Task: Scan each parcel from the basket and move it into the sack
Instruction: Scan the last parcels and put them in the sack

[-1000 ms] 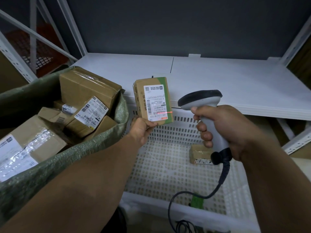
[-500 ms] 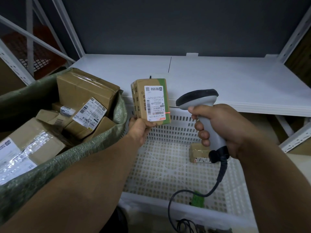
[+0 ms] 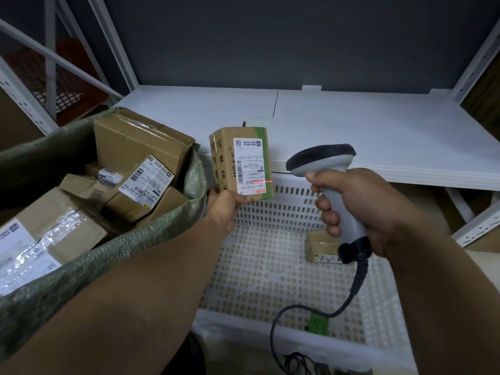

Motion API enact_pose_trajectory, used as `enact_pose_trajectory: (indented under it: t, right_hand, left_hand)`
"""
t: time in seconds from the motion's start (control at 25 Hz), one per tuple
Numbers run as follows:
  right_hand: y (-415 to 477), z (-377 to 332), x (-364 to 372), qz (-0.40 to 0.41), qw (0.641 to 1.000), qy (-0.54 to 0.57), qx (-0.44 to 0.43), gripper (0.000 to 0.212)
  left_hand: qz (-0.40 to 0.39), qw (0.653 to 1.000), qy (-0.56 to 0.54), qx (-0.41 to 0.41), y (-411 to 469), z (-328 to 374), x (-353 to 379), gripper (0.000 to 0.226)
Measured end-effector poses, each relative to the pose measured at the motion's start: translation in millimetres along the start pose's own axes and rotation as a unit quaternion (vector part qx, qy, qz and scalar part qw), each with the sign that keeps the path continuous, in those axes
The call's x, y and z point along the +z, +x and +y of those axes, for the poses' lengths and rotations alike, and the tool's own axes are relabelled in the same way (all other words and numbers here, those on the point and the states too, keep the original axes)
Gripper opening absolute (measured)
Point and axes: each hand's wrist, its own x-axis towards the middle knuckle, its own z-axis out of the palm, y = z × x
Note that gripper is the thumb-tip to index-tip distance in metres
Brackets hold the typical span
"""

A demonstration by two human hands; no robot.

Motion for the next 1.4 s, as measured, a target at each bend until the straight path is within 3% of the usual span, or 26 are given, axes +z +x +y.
enact_pose_trajectory:
  t: [0.08, 0.24, 0.88, 1.12, 1.28, 1.4]
  right_hand:
    - [-0.4, -0.4, 0.1, -0.003, 1.000, 0.003, 0.001, 0.020]
    - [-2.4, -1.5, 0.2, -0.007, 1.000, 0.009, -0.001, 0.020]
    - [6.3, -1.5, 5.3, 0.019, 0.999, 0.020, -0.025, 0.020]
    - [21.7, -9.8, 46.3, 0.023, 0.992, 0.066, -0.102, 0.013]
    - [30.9, -13.2, 78.6, 0.007, 0.989, 0.092, -0.119, 0.009]
    - [35.5, -14.5, 93.7, 0.002, 0.988, 0.096, -0.122, 0.012]
  left_hand:
    - [-0.021, 1.000, 0.007, -0.010, 3.7, 0.6, -3.1, 0.051]
    - [-0.054, 0.998, -0.024, -0.027, 1.2, 2.5, -3.6, 0.033]
    - [-0.027, 0.998, -0.031, -0.046, -14.2, 6.9, 7.6, 0.027]
    - [-0.031, 0.987, -0.155, 0.015, -50.5, 39.2, 23.3, 0.029]
    - [0.018, 0.972, -0.222, 0.071, -69.1, 66.6, 11.3, 0.025]
    - [0.079, 0.954, -0.262, 0.122, -72.6, 85.8, -8.3, 0.056]
